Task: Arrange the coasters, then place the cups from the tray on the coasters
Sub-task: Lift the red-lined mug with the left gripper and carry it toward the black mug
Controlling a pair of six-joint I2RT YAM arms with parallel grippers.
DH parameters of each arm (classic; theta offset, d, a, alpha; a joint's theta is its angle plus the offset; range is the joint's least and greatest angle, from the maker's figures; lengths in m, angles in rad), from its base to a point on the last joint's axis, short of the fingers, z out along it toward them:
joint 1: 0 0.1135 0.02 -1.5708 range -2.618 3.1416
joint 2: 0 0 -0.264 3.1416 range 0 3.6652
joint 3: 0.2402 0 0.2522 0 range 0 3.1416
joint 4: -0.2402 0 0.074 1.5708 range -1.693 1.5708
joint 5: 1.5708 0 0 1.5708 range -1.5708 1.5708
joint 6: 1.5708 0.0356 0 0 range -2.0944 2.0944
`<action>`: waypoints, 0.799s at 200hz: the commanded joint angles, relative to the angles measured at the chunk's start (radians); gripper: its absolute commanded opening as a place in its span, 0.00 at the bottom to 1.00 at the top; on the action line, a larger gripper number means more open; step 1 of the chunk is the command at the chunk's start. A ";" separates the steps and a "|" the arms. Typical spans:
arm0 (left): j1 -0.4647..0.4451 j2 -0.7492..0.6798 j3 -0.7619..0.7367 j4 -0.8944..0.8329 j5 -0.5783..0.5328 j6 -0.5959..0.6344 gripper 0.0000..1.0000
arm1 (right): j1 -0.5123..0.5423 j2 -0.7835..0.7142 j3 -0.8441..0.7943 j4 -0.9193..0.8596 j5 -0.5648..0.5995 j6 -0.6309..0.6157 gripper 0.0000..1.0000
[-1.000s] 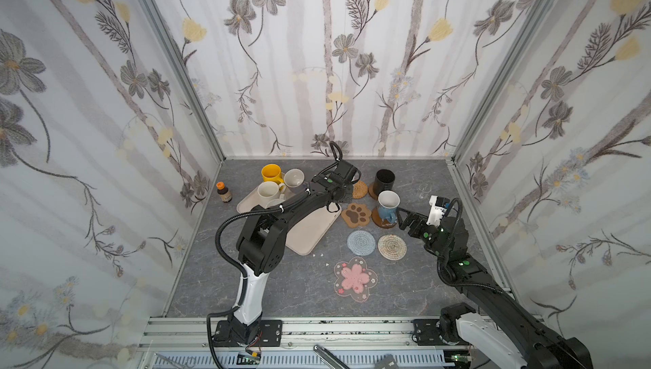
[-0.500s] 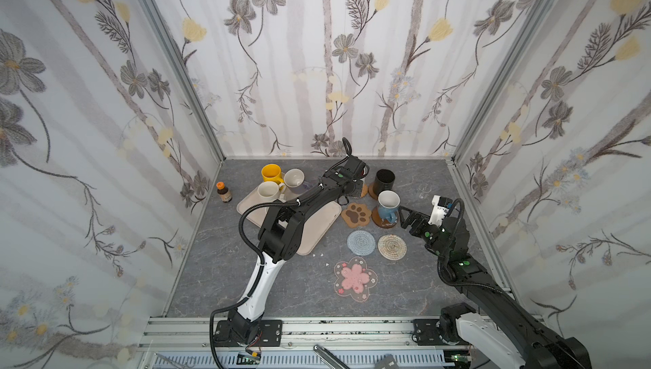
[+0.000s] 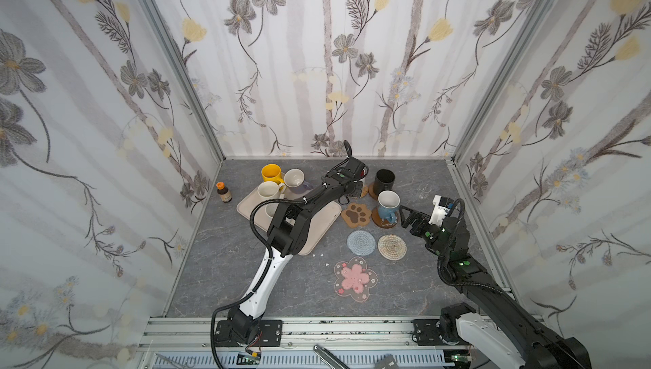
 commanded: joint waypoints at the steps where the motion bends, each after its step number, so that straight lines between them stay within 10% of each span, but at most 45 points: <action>1: 0.008 0.012 0.023 0.046 0.007 0.007 0.00 | 0.001 0.008 0.006 0.038 0.012 -0.009 1.00; 113: 0.010 0.034 0.027 0.045 0.033 0.002 0.00 | 0.001 0.026 0.011 0.034 0.022 -0.022 1.00; 160: 0.010 0.024 0.021 0.045 0.023 0.000 0.27 | 0.001 0.023 0.011 0.031 0.021 -0.024 1.00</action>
